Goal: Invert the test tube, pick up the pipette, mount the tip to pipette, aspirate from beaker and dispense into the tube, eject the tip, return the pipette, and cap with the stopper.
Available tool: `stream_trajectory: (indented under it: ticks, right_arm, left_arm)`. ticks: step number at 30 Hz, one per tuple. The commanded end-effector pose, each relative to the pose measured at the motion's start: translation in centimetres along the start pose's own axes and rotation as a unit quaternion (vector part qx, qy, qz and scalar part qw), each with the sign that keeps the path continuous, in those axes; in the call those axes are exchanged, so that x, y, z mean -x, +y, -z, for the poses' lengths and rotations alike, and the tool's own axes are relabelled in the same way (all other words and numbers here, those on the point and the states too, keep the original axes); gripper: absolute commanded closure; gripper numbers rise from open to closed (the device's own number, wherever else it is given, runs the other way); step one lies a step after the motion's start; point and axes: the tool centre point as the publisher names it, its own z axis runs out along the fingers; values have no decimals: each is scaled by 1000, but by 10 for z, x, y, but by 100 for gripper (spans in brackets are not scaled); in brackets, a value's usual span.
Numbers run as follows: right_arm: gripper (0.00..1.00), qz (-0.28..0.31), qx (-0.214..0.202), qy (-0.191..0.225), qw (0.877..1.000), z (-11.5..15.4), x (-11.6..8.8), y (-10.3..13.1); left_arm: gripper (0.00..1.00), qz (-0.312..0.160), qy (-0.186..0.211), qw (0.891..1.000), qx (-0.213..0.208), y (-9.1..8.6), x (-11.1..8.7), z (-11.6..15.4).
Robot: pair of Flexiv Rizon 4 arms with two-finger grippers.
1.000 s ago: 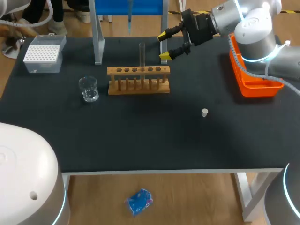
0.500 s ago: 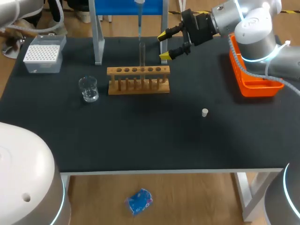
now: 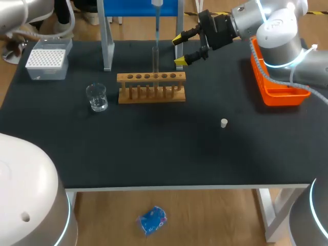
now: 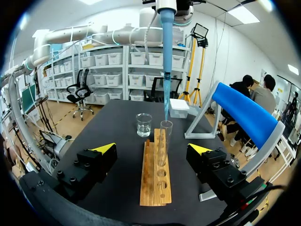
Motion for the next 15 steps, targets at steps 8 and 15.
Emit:
stream_trajectory:
  ticks: [8, 15]
  right_arm:
    - [0, 0, 1, 0, 1000, 0, 0, -1]
    - [0, 0, 1, 0, 1000, 0, 0, -1]
  left_arm:
    - [100, 9, -2, 1000, -7, 13, -1, 4]
    - [100, 15, -6, 1000, -7, 18, -2, 10]
